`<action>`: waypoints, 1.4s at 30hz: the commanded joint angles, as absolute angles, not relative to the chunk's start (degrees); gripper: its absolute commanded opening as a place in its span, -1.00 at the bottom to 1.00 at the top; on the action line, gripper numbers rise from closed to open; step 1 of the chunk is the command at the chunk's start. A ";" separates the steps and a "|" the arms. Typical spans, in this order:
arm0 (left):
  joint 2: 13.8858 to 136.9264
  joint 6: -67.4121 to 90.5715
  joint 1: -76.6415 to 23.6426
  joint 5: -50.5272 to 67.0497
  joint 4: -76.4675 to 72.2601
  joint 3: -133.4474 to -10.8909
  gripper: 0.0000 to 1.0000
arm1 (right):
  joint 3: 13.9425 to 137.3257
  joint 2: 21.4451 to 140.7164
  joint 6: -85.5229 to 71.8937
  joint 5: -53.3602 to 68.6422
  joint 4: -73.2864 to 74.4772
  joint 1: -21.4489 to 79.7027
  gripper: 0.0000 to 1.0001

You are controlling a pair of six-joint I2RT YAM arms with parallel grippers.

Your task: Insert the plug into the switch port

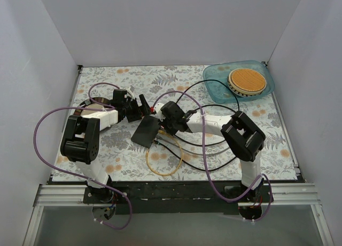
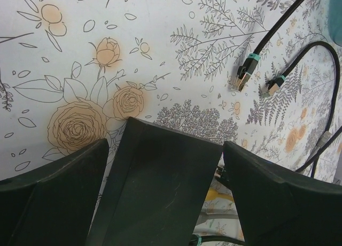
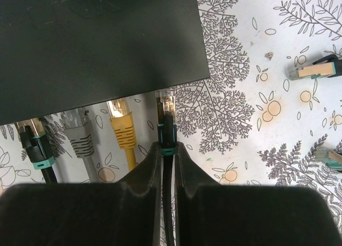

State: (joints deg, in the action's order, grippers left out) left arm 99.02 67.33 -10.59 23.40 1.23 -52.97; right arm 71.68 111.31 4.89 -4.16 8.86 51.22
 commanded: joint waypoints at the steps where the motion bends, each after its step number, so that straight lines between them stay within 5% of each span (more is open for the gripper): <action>1: 98.88 67.32 -10.28 24.87 0.26 -52.47 0.75 | 74.79 113.20 5.19 -4.22 11.16 51.59 -0.97; 35: 100.90 67.76 -10.20 30.14 -2.20 -52.38 0.53 | 87.89 119.00 5.10 -3.34 22.68 51.86 -0.97; 42: 102.22 68.29 -10.28 33.04 -3.43 -51.68 0.35 | 89.91 120.06 4.22 -2.29 21.36 51.86 -0.97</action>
